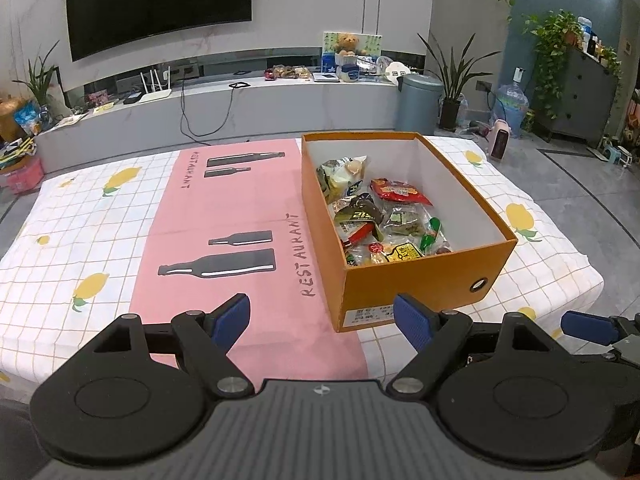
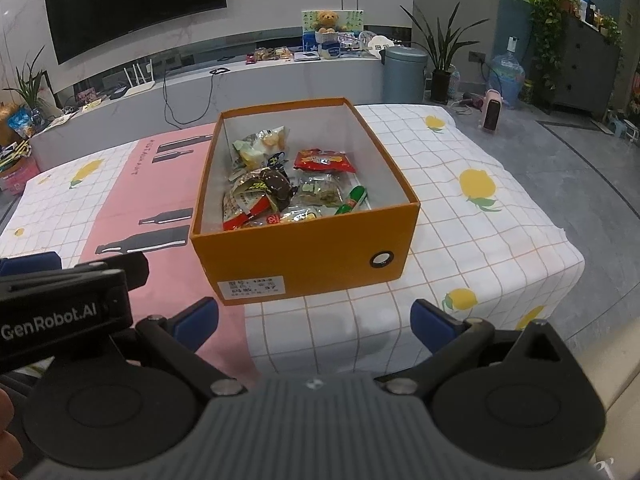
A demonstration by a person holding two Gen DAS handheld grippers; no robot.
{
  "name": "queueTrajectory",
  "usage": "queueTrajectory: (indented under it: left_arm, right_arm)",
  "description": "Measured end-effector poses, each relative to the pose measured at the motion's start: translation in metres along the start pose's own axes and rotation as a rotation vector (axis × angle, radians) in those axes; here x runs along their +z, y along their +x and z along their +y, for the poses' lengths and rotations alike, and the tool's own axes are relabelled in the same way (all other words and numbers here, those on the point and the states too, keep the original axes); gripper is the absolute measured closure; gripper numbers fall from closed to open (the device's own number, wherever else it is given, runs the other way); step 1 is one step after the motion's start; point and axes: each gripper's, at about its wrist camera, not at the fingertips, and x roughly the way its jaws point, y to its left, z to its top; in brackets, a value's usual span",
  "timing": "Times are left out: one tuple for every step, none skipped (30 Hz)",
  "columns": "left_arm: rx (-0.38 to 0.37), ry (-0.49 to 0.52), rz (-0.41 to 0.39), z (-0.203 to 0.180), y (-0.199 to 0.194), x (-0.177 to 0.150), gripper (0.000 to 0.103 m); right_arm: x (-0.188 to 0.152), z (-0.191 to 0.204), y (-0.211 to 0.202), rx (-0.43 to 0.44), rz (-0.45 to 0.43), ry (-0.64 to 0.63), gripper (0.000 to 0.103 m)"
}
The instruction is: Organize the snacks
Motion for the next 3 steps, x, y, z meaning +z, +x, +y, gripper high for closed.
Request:
queueTrajectory:
  left_arm:
    - [0.001, 0.001, 0.000, -0.0003, -0.0004, -0.0001, 0.008]
    - [-0.001, 0.001, -0.002, -0.0002, -0.0004, -0.0002, 0.008]
    - [-0.001, 0.002, -0.004, -0.0005, -0.0009, -0.0004, 0.008]
  right_arm:
    - [0.0001, 0.0001, -0.0002, 0.002, 0.000, 0.000, 0.004]
    - [0.0000, 0.0000, -0.0005, 0.005, -0.001, 0.001, 0.004]
    - [-0.0003, -0.0002, -0.0006, 0.006, -0.001, 0.002, 0.004]
